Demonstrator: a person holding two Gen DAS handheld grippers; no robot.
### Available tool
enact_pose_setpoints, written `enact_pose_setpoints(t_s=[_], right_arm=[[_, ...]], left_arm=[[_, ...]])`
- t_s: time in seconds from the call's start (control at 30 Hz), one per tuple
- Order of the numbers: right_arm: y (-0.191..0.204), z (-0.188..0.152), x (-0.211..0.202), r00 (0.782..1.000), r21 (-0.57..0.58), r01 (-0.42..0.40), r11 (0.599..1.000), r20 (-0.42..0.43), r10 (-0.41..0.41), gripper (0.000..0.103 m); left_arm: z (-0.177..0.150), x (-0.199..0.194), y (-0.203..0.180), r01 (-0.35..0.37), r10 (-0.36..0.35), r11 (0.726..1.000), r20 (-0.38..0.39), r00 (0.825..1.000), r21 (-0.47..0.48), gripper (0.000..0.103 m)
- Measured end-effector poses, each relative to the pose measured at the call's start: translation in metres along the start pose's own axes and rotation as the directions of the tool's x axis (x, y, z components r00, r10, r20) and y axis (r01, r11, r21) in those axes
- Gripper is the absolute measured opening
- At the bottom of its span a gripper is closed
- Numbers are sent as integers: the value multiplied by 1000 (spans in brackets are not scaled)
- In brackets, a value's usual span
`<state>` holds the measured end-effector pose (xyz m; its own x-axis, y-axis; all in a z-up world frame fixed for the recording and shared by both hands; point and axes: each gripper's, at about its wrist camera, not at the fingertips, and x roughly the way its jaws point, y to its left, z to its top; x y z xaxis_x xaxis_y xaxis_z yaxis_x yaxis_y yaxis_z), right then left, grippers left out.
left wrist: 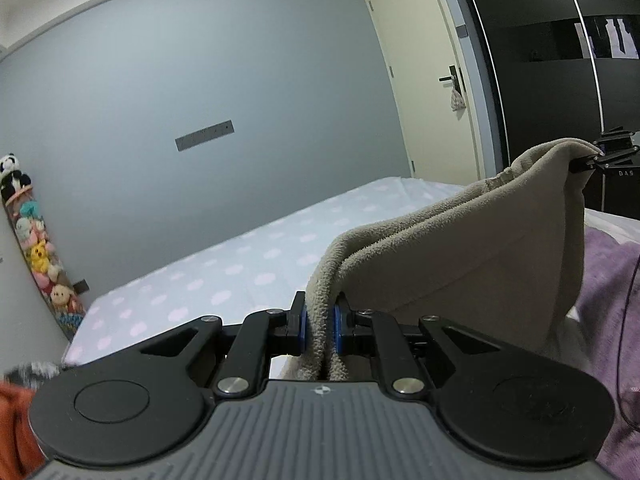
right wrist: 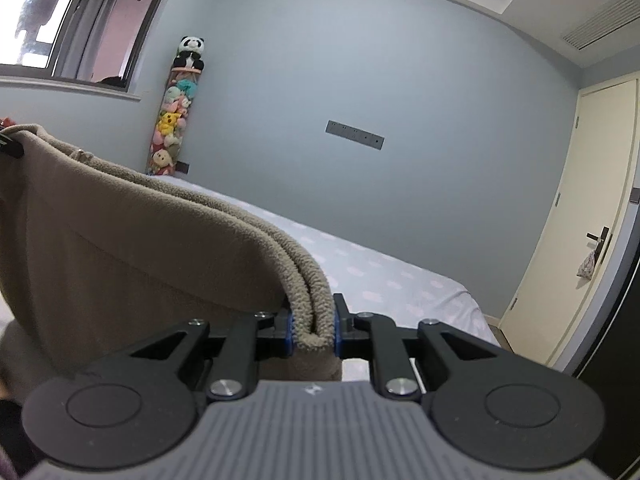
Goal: Fold clothes
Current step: 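Lift the hem high with both grippers, then lower the hem onto the bed with both grippers and open them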
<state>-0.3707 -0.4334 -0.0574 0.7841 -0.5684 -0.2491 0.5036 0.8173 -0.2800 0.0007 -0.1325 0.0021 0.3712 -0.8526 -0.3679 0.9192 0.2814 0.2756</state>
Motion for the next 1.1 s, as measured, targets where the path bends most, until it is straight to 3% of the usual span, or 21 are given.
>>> enact_pose_setpoints(t_s=[0.2, 0.33, 0.53, 0.73, 0.97, 1.1], right_arm=[[-15, 14, 79, 999, 59, -5, 998, -40, 7, 20], [-17, 5, 144, 992, 117, -19, 993, -122, 34, 20], [-11, -28, 240, 956, 171, -31, 985, -282, 79, 20], [5, -69, 310, 898, 242, -17, 970, -424, 122, 21], [9, -107, 356, 822, 354, 14, 935, -536, 190, 30], [5, -118, 361, 814, 436, 54, 898, -540, 213, 32]], left_arm=[[11, 78, 27, -2, 1, 1000, -84, 996, -13, 11], [2, 147, 45, 18, -29, 998, -212, 977, -57, 11], [-40, 237, 62, 47, -96, 989, -378, 921, -137, 11], [-91, 317, 75, 58, -179, 968, -508, 843, -245, 12], [-105, 327, 83, 40, -199, 950, -499, 844, -310, 13], [-112, 332, 88, 30, -208, 938, -491, 846, -345, 16]])
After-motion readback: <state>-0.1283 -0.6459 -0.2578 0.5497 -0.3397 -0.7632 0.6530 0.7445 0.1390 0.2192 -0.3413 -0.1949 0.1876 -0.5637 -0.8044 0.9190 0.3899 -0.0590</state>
